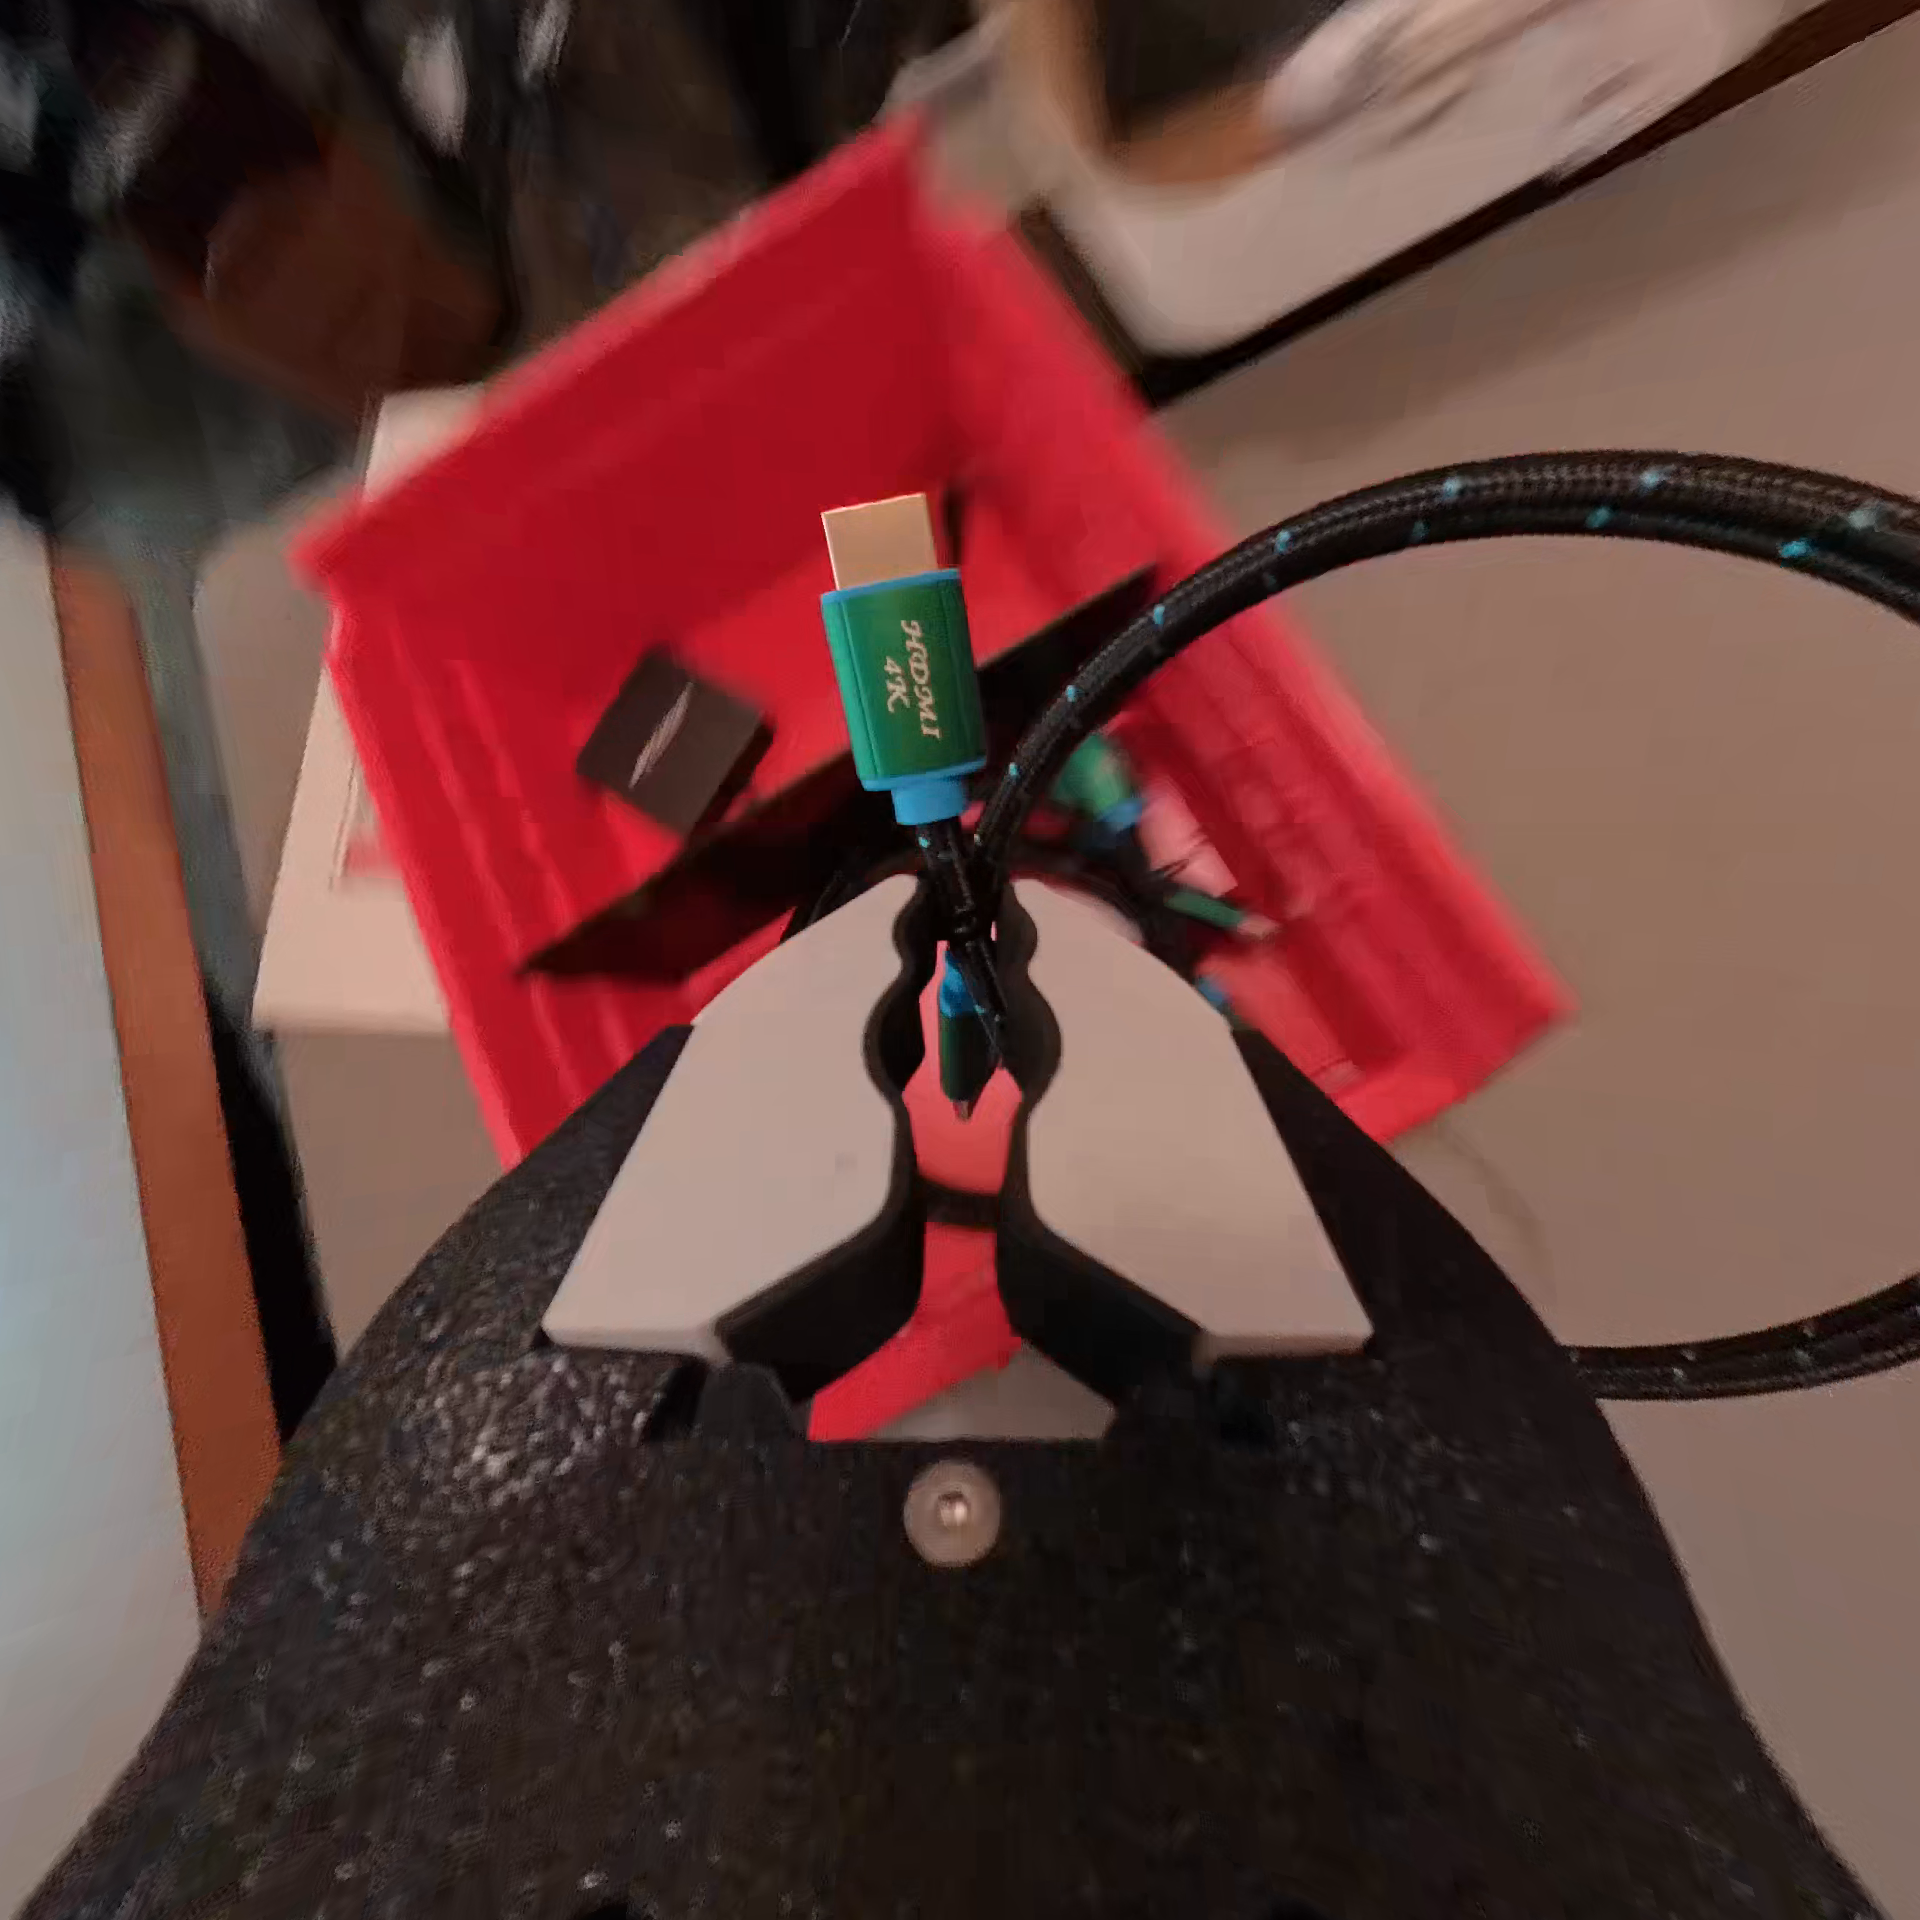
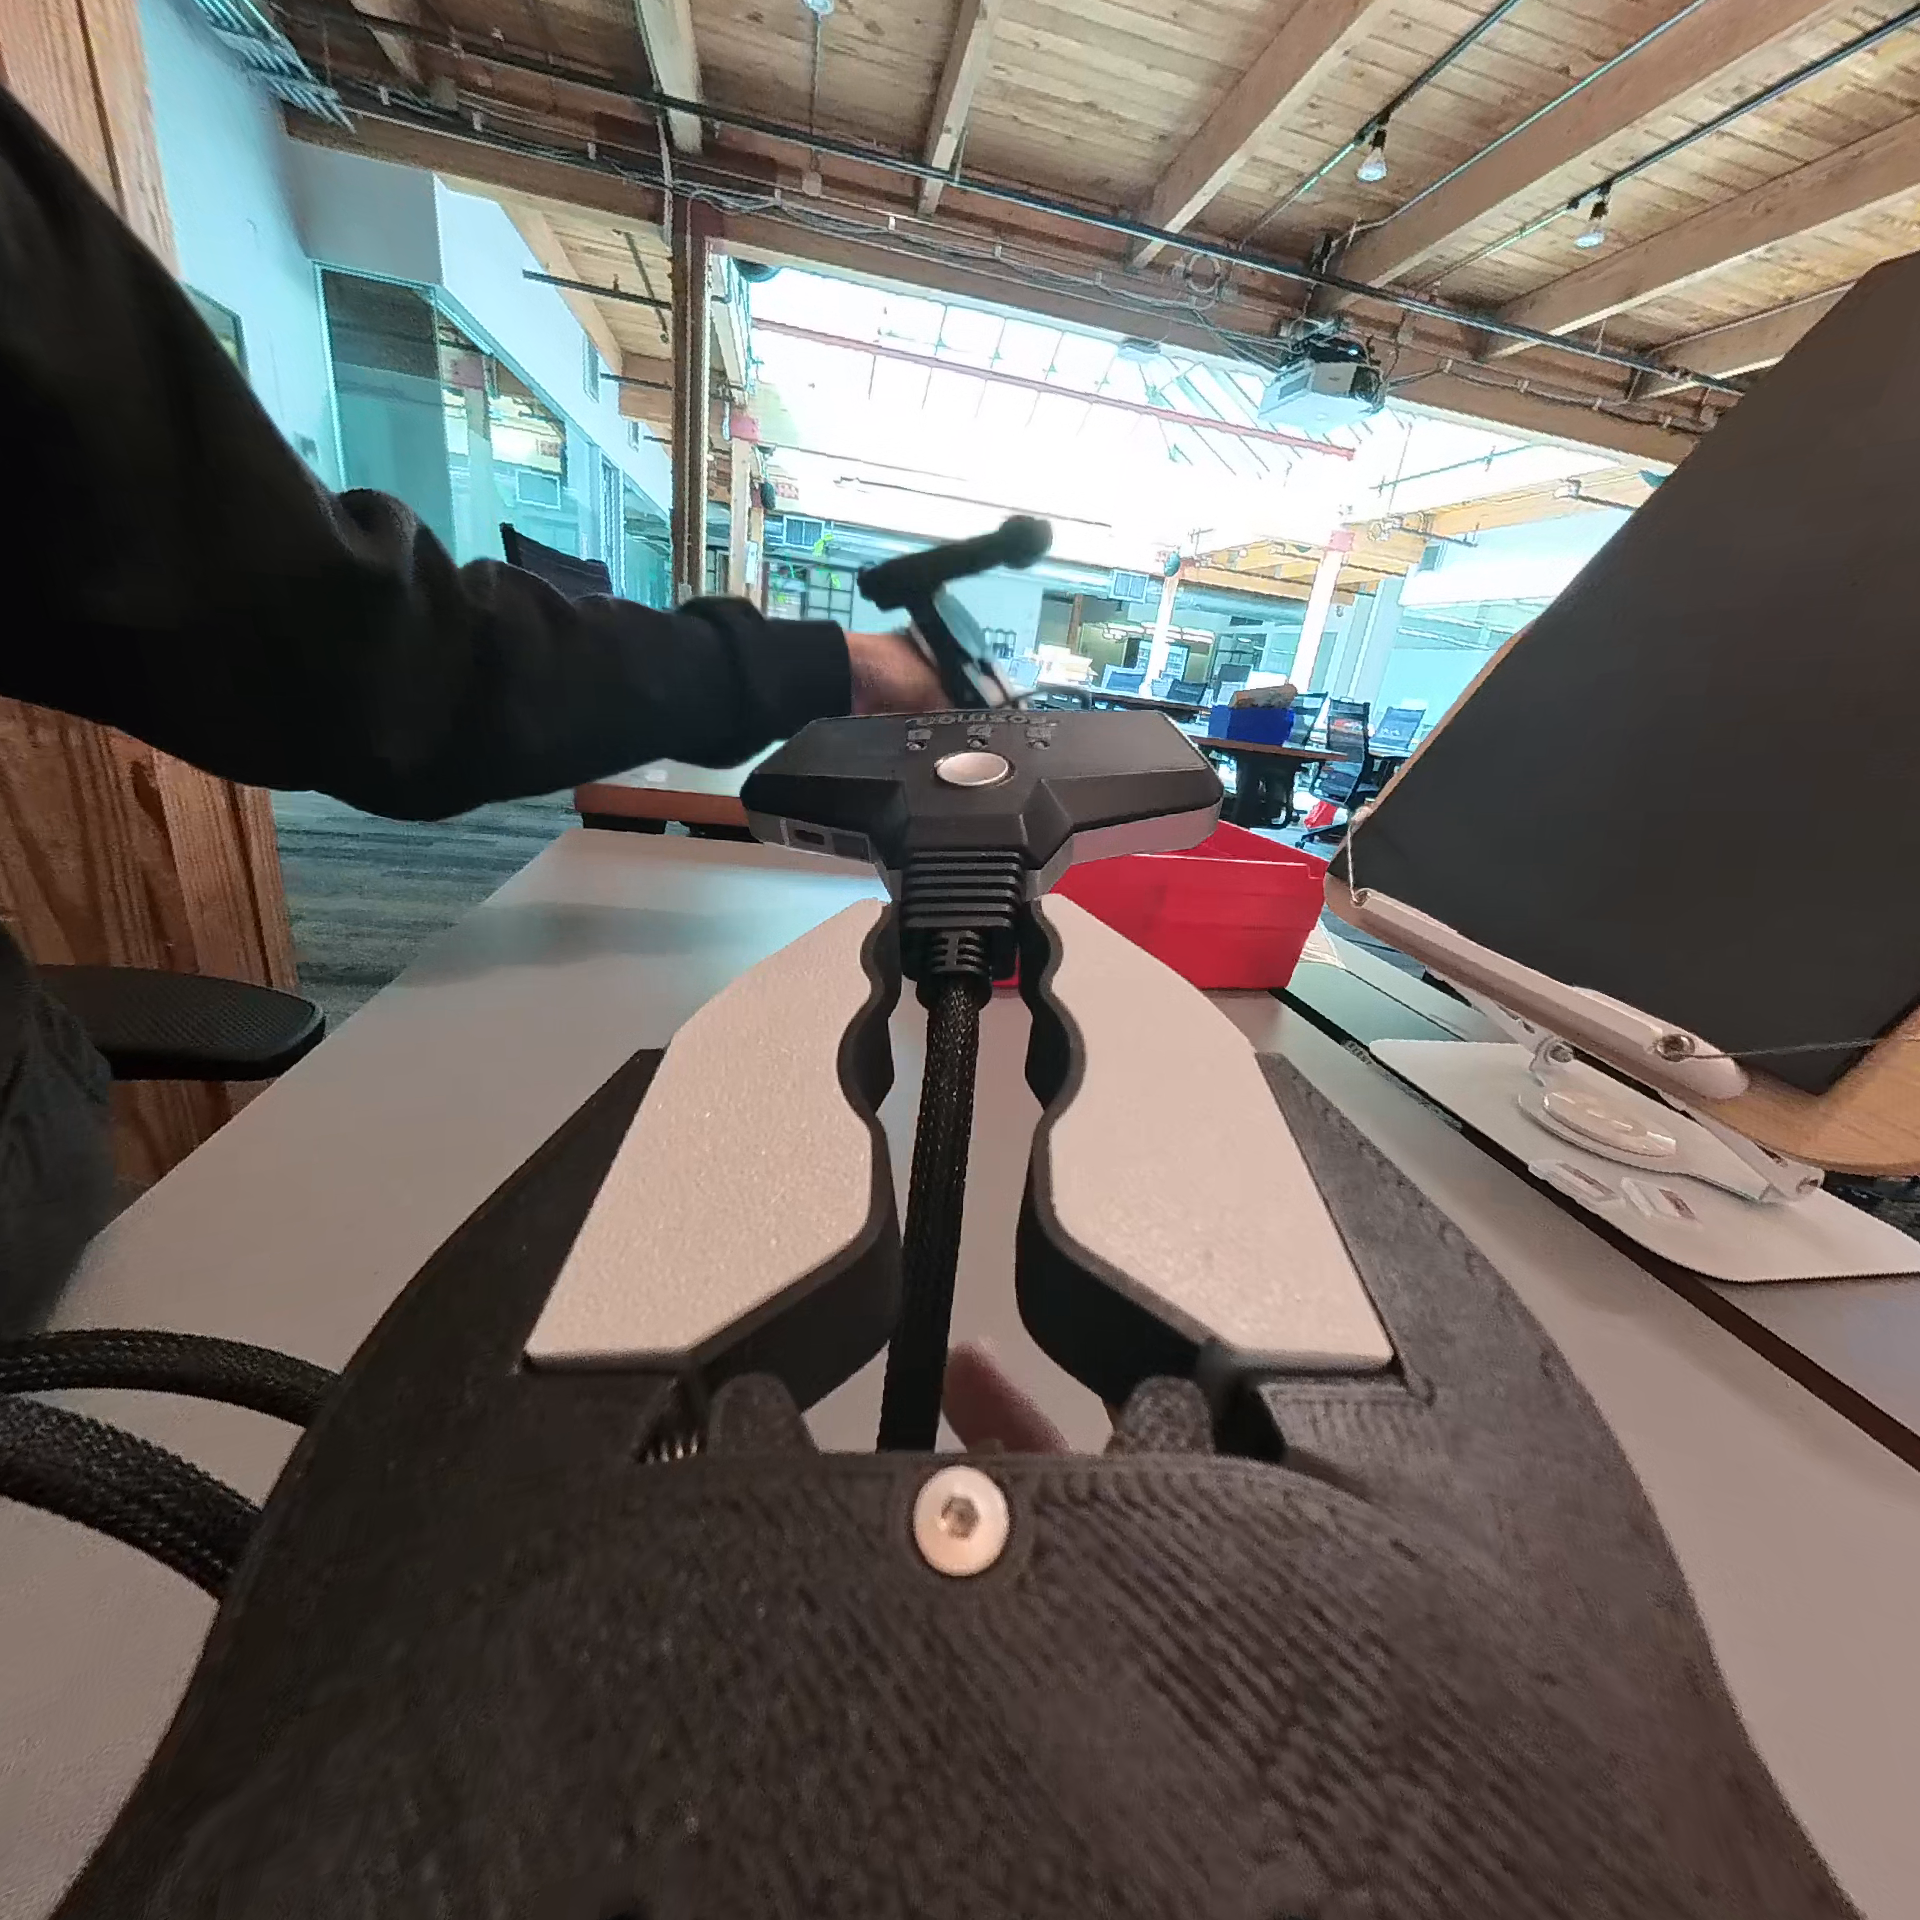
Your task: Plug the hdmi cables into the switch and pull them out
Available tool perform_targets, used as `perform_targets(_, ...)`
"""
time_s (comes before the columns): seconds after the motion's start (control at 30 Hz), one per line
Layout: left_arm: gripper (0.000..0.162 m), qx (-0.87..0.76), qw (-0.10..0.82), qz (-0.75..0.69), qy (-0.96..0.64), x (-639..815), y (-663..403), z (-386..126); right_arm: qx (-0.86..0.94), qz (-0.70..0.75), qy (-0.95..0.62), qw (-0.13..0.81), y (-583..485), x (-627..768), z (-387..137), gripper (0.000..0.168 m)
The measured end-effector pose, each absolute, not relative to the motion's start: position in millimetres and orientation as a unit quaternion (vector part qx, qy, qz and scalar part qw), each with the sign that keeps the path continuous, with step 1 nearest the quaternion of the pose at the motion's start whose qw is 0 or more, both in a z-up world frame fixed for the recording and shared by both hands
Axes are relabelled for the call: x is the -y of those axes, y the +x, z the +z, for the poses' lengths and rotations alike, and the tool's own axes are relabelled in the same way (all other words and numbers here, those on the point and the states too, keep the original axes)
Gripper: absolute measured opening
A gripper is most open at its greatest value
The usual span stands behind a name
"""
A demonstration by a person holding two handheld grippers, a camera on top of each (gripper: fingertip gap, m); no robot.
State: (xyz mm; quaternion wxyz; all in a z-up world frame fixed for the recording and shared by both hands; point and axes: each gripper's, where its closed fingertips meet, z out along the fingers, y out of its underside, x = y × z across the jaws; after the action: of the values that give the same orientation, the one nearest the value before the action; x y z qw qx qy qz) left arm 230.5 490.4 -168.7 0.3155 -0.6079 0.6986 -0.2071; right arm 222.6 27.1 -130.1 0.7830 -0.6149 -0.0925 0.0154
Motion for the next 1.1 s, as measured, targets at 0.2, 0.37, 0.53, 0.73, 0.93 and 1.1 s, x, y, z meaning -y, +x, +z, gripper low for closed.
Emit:
perform_targets(0.2, 0.011, -0.779, 0.339, -0.398, -0.345, -360, 224, -82, 0.109, 0.02, -0.626, 0.772, 215, -28, -130, 0.022)
perform_targets(0.37, 0.011, -0.823, 0.304, -0.411, -0.249, -287, 204, -71, 0.113, 0.036, -0.629, 0.769, 212, -28, -133, 0.022)
perform_targets(0.53, 0.01, -0.882, 0.235, -0.345, -0.218, -229, 188, -96, 0.11, 0.084, -0.593, 0.793, 210, -20, -127, 0.022)
perform_targets(0.73, 0.011, -0.935, 0.155, -0.27, -0.169, -167, 172, -119, 0.14, 0.163, -0.546, 0.81, 204, -3, -122, 0.022)
perform_targets(0.93, 0.01, -0.961, 0.161, -0.181, -0.135, -158, 175, -131, 0.149, 0.158, -0.581, 0.784, 202, -7, -130, 0.022)
perform_targets(1.1, 0.01, -0.972, 0.136, -0.165, -0.098, -143, 157, -141, 0.148, 0.132, -0.607, 0.769, 205, -10, -136, 0.022)
